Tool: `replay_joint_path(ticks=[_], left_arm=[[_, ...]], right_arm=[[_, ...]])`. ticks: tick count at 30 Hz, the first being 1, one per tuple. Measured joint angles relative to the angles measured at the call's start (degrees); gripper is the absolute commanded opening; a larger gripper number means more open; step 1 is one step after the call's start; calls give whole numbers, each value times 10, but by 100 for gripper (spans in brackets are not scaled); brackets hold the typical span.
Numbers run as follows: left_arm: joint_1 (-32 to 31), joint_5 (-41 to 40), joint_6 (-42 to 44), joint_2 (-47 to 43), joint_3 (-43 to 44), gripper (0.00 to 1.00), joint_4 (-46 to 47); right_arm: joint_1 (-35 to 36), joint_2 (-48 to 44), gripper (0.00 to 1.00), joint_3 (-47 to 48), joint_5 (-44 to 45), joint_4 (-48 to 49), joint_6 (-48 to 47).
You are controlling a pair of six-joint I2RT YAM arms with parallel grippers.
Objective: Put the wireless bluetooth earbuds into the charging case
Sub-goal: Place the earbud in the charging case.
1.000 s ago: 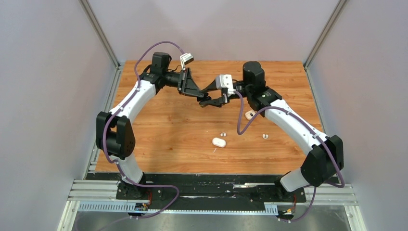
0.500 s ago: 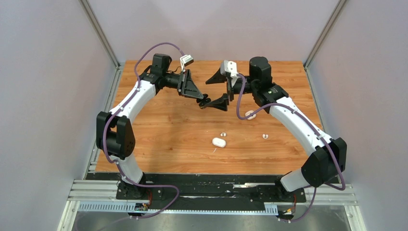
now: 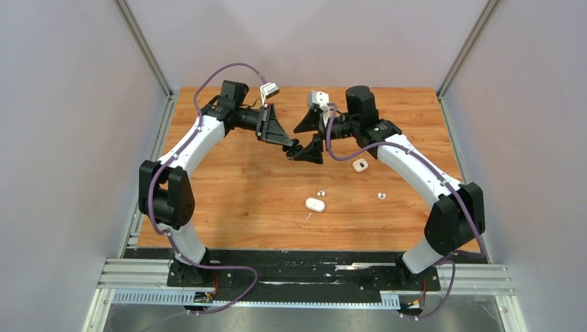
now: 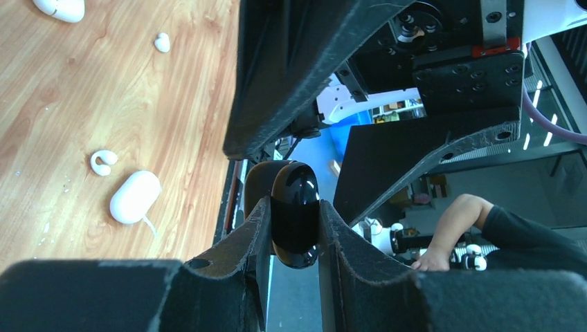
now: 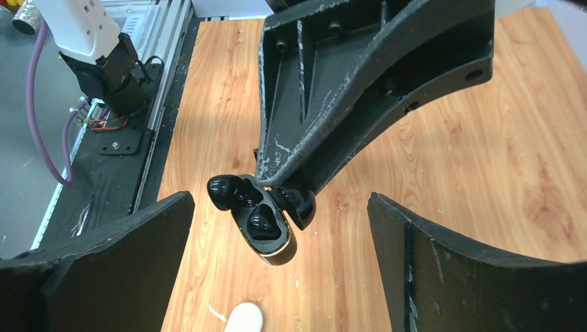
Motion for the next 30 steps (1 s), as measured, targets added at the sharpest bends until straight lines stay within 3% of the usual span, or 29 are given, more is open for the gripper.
replay_joint_path(ticks=[19, 24, 30], left_arm=[[-1, -3, 16, -1, 0, 0, -13], [-2, -11, 35, -2, 7, 0, -34], [-3, -12, 128, -2, 49, 0, -102]], right_arm=[[1, 37, 100, 31, 23, -7, 38], [-25, 22, 100, 31, -23, -8, 79], [-89, 8, 100, 31, -90, -10, 147]])
